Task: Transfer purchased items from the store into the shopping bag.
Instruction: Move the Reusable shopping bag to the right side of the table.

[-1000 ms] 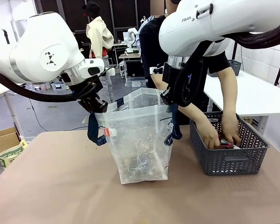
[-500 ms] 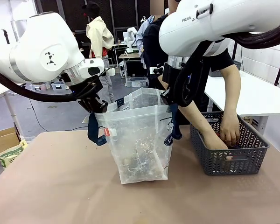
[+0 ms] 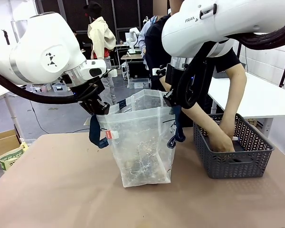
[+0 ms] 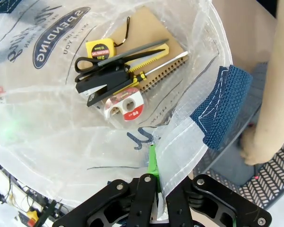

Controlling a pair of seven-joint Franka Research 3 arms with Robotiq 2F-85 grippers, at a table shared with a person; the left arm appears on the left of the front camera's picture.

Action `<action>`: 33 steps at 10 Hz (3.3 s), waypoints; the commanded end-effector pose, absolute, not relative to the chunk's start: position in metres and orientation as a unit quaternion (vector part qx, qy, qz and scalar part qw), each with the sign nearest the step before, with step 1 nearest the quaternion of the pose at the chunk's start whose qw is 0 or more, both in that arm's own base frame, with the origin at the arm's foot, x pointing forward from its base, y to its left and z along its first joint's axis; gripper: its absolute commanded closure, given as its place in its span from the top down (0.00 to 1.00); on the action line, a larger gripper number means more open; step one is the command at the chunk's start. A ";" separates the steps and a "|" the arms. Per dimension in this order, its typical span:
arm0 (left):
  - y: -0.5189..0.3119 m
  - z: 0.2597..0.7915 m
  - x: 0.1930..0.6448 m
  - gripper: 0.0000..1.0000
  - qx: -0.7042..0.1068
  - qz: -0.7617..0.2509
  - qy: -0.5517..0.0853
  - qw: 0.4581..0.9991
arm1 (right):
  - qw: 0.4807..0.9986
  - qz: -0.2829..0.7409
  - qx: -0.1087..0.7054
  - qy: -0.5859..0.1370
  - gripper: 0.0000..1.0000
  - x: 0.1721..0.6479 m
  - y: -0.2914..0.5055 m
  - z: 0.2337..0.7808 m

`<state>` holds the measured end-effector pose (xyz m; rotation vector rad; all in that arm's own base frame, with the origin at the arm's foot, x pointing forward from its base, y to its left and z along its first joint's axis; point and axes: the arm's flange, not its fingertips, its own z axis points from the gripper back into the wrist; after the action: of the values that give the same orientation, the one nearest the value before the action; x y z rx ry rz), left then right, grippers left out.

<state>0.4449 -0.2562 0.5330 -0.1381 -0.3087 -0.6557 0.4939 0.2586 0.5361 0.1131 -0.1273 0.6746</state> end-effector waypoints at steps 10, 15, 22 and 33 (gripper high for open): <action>-0.255 0.534 0.445 0.00 -0.068 -0.316 -0.152 0.934 | 0.940 0.330 0.055 -0.065 0.00 0.494 0.258 0.538; -0.255 0.534 0.445 0.00 -0.068 -0.316 -0.152 0.934 | 0.940 0.330 0.055 -0.065 0.00 0.494 0.258 0.538; -0.255 0.534 0.445 0.00 -0.068 -0.316 -0.152 0.934 | 0.940 0.330 0.055 -0.065 0.00 0.494 0.258 0.538; -0.255 0.534 0.445 0.00 -0.068 -0.316 -0.152 0.934 | 0.940 0.330 0.055 -0.065 0.00 0.494 0.258 0.538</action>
<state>0.4449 -0.2562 0.5330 -0.1381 -0.3087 -0.6557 0.4939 0.2586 0.5362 0.1131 -0.1273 0.6746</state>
